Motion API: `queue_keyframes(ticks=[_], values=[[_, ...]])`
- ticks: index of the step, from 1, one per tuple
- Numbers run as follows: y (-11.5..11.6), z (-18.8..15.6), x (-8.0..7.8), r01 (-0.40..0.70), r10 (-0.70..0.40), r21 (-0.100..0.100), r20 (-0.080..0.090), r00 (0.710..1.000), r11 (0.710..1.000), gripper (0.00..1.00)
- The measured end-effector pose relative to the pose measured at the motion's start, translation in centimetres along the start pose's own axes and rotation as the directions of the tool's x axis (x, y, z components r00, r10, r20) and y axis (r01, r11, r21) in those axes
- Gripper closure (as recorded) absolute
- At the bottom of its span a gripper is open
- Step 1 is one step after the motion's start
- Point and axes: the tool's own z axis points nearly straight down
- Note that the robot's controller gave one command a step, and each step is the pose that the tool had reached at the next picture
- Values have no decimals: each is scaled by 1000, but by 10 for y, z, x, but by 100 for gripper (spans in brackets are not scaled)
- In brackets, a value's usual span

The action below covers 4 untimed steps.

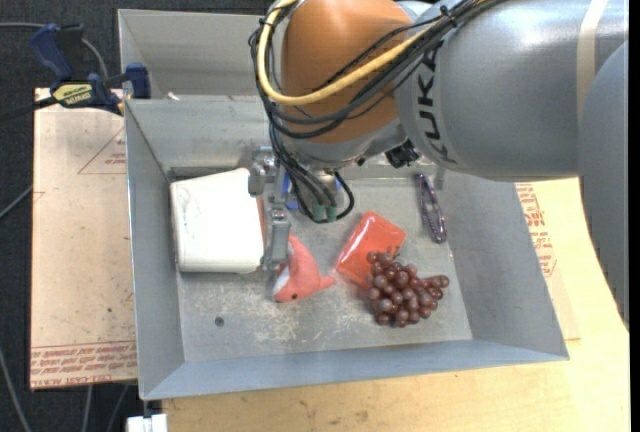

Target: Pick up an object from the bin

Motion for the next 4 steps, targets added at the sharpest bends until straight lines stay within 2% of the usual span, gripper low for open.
queue_keyframes(ticks=[1,2,3,4], values=[[-1,-5,-1,-4,4,-2,6,1000,1000,0],[-34,42,11,27,-27,-3,10,1000,1000,0],[-64,85,-6,114,-114,-1,8,993,994,0],[-79,118,-7,46,-46,-2,9,999,999,0]])
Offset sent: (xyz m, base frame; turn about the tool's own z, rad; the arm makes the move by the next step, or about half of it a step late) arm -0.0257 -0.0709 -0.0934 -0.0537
